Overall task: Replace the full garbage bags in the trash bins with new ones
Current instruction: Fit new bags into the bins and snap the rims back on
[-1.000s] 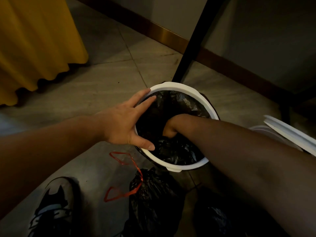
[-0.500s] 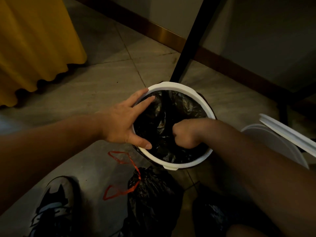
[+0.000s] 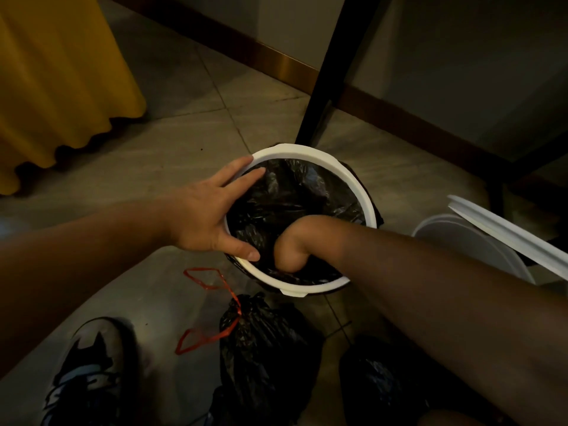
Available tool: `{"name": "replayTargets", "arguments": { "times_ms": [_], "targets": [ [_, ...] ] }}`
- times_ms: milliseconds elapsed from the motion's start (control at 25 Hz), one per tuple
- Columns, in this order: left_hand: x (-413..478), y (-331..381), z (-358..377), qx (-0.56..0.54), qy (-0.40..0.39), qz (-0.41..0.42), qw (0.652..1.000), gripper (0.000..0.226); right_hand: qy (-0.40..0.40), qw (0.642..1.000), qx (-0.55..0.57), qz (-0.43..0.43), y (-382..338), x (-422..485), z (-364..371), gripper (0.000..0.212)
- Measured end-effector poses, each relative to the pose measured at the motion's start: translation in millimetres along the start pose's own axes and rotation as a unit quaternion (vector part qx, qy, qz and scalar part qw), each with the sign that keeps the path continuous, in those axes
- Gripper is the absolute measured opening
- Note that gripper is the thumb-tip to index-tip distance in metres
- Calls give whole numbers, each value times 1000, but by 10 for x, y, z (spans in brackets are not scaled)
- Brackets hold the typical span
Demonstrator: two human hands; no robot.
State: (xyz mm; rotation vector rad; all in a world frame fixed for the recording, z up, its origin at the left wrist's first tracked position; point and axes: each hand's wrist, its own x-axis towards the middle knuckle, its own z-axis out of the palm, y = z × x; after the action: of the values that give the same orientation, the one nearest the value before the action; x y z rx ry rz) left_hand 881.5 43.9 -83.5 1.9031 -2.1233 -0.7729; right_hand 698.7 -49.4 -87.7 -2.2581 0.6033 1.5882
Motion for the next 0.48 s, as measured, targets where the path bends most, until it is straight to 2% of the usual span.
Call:
{"name": "replayTargets", "arguments": {
  "times_ms": [120, 240, 360, 400, 440, 480],
  "targets": [
    [-22, 29, -18, -6, 1, 8, 1000, 145, 88, 996, 24, 5, 269, -470, -81, 28],
    [-56, 106, -36, 23, -5, 3, 1000, 133, 158, 977, 143, 21, 597, -853, -185, 35],
    [-23, 302, -162, 141, 108, 66, 982, 81, 313, 885, 345, 13, 646, -793, -240, 32],
    [50, 416, -194, 165, 114, 109, 974, 64, 341, 881, 328, 18, 604, -710, -227, 30],
    [139, 550, -199, 184, 82, 144, 969, 53, 339, 904, 260, 27, 548, -588, -179, 29],
    [241, 696, -158, 208, 18, 153, 966, 47, 309, 931, 191, 33, 491, -433, -97, 29]
  ]
}}
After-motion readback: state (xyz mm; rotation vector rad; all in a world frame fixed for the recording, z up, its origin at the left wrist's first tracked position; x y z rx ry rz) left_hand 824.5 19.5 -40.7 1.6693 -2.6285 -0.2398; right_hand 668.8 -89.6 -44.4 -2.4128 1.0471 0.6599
